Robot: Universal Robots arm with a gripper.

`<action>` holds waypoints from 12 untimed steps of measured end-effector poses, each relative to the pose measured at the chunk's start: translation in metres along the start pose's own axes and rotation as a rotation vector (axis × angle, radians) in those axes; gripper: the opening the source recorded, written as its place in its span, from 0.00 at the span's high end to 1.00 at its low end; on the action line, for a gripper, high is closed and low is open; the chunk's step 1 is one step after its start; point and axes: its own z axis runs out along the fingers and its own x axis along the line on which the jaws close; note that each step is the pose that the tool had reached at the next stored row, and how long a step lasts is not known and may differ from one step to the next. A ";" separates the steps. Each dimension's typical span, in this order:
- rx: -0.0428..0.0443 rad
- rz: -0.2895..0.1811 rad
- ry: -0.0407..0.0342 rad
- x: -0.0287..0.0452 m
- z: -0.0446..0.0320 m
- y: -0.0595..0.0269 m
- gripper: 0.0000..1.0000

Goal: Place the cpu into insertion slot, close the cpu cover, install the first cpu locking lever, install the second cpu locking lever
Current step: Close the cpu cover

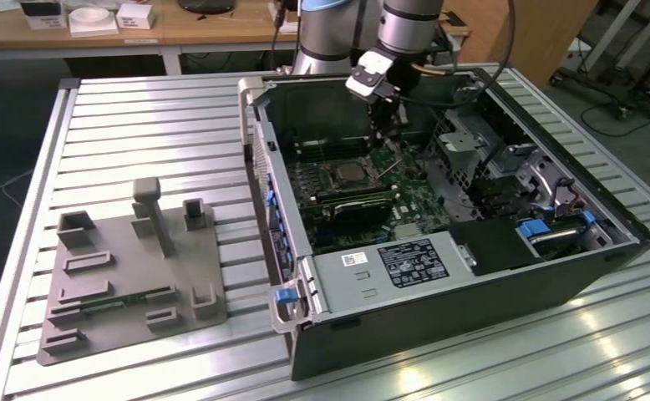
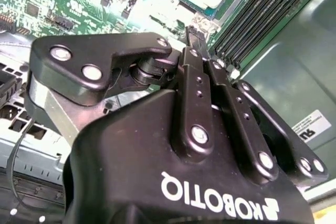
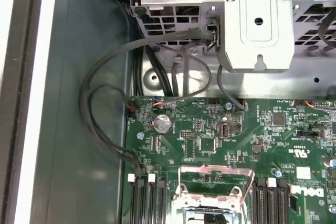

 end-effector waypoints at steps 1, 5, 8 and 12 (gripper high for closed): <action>0.0000 0.000 0.0000 -0.0001 -0.0010 0.0001 0.90; 0.0001 0.000 -0.0001 -0.0003 -0.0046 0.0014 0.90; 0.0000 0.000 0.0001 -0.0001 -0.0051 0.0038 0.90; 0.0000 0.000 0.0000 0.0004 -0.0052 0.0096 0.90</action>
